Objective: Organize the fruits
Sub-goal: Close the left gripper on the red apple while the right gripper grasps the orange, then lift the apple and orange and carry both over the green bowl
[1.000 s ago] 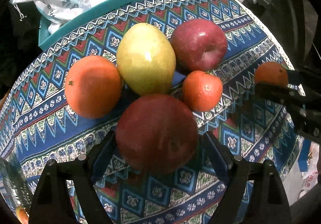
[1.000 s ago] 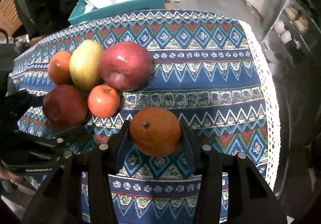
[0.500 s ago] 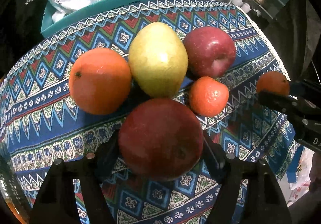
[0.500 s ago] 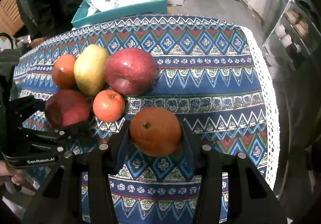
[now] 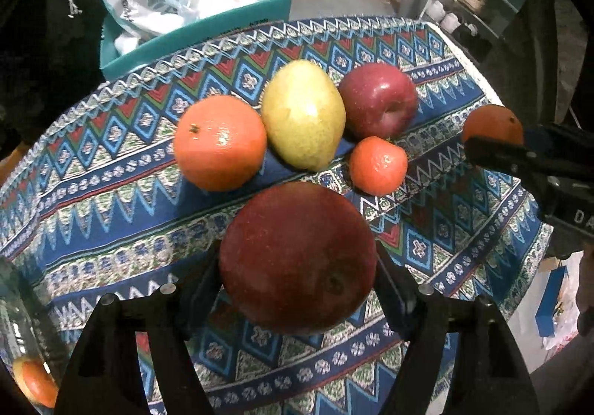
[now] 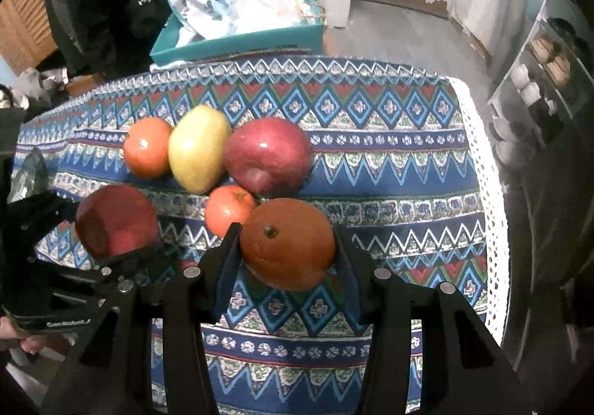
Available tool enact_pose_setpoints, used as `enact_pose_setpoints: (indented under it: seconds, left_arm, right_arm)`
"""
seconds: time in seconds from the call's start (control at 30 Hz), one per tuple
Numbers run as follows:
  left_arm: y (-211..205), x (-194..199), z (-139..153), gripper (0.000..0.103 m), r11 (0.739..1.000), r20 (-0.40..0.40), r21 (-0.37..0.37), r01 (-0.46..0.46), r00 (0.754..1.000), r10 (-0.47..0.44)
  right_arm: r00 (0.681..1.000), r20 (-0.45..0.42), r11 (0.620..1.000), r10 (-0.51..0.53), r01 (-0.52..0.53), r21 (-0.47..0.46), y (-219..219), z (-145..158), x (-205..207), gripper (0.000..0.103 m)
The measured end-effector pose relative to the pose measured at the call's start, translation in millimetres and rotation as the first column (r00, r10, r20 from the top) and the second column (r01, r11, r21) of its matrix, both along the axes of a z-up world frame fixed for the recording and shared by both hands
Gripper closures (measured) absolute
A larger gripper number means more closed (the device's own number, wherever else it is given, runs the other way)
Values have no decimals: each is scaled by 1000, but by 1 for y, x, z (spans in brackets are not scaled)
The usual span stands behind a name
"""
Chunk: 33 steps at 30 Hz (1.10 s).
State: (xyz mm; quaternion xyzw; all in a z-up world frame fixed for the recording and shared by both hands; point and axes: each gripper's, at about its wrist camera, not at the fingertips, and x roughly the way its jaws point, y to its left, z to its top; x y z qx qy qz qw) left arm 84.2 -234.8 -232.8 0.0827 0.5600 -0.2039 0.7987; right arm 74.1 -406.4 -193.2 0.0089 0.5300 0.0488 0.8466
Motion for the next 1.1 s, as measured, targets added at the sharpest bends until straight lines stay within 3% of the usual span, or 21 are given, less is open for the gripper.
enact_pose_setpoints:
  seconds: [0.6, 1.1]
  left_arm:
    - [42, -21, 83, 26, 996, 111, -78, -39, 993, 47]
    - [80, -52, 141, 26, 992, 230, -119, -46, 971, 73]
  right_arm:
    - [993, 110, 998, 48, -51, 27, 32, 58, -8, 56]
    - [966, 229, 990, 119, -132, 44, 72, 120, -29, 56]
